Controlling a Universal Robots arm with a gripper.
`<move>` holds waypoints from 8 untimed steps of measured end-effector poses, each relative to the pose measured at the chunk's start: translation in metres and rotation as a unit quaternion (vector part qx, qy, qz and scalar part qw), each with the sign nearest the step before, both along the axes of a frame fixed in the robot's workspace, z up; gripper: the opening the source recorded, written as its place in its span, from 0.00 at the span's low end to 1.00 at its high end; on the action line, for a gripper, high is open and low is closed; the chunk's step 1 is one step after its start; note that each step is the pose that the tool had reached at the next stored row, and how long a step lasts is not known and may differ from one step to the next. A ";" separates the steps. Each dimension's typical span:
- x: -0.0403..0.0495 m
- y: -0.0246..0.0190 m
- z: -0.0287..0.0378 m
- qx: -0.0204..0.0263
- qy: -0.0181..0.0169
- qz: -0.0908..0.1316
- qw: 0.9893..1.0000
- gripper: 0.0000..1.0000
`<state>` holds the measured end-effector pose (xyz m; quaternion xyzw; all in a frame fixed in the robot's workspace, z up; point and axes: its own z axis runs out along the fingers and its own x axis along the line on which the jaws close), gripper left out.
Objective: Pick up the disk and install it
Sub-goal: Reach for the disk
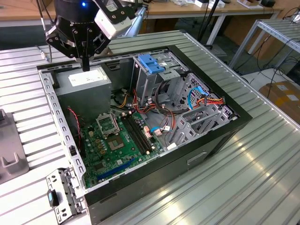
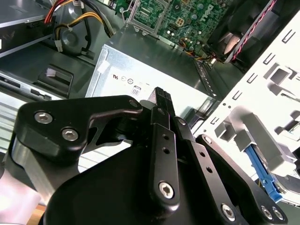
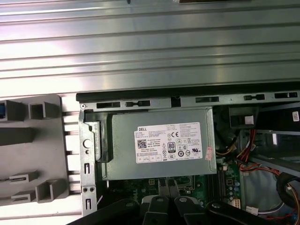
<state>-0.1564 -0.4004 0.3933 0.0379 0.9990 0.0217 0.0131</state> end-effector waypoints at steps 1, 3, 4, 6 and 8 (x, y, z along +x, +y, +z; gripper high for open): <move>-0.0004 0.0000 0.0000 0.000 0.000 0.000 1.000 0.10; -0.0011 0.0000 0.0000 0.000 0.000 0.000 1.000 0.10; -0.0014 0.0000 0.0000 0.000 0.000 0.000 1.000 0.10; -0.0020 0.0000 0.0000 0.000 0.000 0.000 1.000 0.10; -0.0026 0.0000 0.0000 0.000 0.000 0.000 1.000 0.10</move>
